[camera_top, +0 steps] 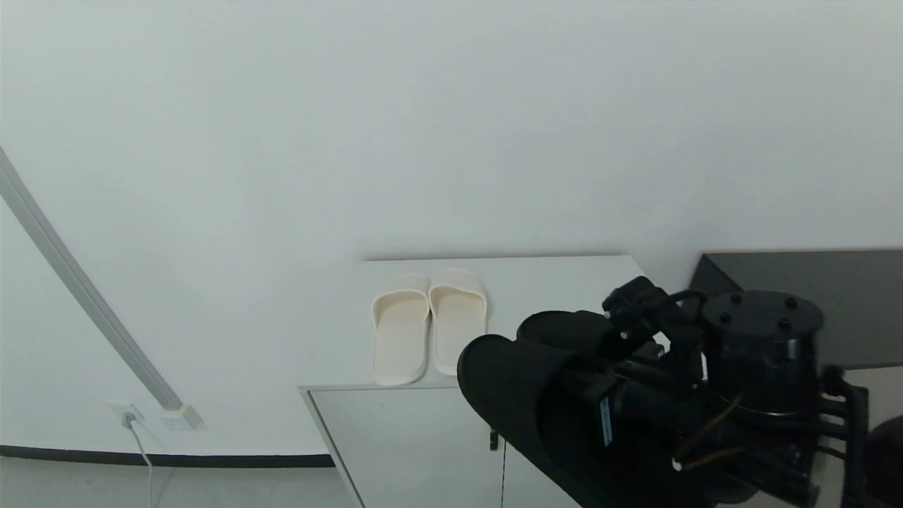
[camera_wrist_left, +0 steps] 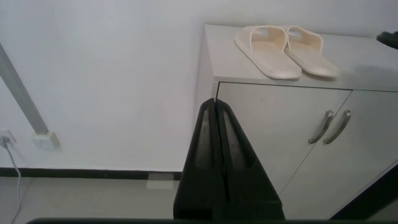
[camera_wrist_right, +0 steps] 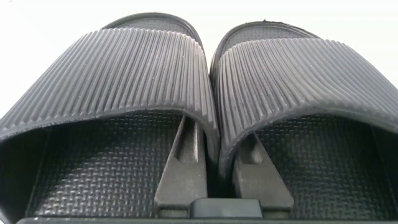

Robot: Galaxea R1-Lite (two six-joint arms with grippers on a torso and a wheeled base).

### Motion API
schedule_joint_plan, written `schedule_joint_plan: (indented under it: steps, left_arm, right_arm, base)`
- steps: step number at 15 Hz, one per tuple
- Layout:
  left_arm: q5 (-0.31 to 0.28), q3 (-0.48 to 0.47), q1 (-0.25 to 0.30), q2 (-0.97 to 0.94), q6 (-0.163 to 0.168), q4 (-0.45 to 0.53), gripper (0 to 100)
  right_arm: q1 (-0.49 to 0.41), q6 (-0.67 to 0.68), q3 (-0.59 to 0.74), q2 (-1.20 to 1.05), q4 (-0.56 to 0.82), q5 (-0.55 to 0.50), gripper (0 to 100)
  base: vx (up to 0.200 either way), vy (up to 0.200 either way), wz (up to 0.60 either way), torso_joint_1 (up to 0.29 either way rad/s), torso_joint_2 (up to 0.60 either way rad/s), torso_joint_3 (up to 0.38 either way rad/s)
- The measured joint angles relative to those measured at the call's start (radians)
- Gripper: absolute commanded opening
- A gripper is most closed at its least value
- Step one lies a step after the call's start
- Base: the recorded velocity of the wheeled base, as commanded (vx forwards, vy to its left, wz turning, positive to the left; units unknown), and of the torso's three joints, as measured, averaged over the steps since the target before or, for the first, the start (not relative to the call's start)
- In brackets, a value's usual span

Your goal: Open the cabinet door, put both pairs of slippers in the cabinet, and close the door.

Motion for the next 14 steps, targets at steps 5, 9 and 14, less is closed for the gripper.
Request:
schedule_joint_plan:
  steps: [5, 9, 14]
  left_arm:
    - [-0.001, -0.001, 0.000, 0.000, 0.000, 0.000, 0]
    - [-0.002, -0.001, 0.000, 0.000, 0.000, 0.000, 0]
    - [-0.002, -0.001, 0.000, 0.000, 0.000, 0.000, 0]
  right_arm:
    - [0.025, 0.001, 0.086, -0.096, -0.004, 0.043, 0]
    - [0.029, 0.001, 0.100, -0.105, -0.005, 0.057, 0]
    - [0.025, 0.000, 0.108, -0.101, -0.005, 0.057, 0]
  base:
    - [0.000, 0.000, 0.00, 0.000, 0.00, 0.000]
    - [-0.150, 0.000, 0.00, 0.005, 0.00, 0.002]
    - [-0.120, 0.000, 0.00, -0.002, 0.00, 0.003]
